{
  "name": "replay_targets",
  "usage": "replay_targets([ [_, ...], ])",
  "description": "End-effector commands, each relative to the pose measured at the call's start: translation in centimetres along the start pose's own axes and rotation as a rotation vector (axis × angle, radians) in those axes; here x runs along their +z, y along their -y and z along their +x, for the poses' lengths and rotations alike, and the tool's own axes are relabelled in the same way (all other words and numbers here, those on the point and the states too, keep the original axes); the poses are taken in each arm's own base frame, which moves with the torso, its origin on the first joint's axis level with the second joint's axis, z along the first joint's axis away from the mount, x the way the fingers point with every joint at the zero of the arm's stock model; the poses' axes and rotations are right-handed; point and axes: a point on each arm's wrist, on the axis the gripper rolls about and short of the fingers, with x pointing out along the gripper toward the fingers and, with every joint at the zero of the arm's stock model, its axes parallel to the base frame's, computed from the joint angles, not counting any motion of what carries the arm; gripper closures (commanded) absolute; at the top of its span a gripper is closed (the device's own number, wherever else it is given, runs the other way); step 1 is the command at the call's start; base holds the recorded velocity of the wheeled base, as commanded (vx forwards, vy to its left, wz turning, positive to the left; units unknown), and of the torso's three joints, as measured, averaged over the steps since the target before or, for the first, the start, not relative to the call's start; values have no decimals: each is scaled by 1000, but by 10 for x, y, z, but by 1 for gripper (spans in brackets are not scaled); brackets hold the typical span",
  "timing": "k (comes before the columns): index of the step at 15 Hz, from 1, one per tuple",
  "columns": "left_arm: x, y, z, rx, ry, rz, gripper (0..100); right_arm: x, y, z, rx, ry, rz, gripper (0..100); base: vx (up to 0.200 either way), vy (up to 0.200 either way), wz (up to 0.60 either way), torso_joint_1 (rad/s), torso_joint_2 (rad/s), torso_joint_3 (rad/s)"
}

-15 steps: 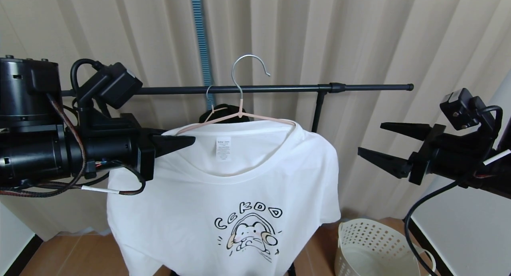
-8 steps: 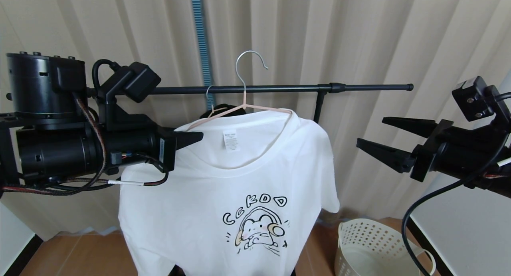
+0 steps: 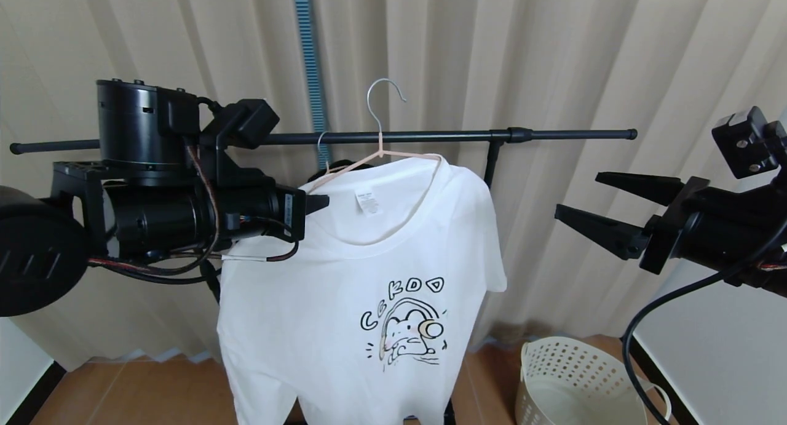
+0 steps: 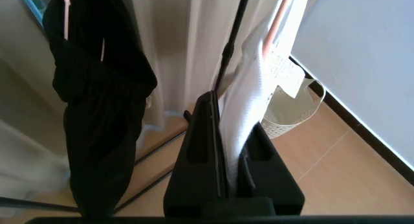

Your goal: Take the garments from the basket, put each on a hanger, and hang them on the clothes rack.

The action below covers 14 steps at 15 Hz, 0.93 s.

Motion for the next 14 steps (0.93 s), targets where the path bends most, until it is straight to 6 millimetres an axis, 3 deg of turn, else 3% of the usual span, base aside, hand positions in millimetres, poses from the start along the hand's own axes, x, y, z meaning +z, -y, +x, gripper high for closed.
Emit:
replay_targets([
  [1,-6,-2,19,5,-37,-7,100,0,0,0,-1,-1,0,0,0,0,0,0,0,0],
  [14,-6,-13,100,238,-49,-77,100,0,2,2,-5,-1,0,0,0,0,0,0,0,0],
])
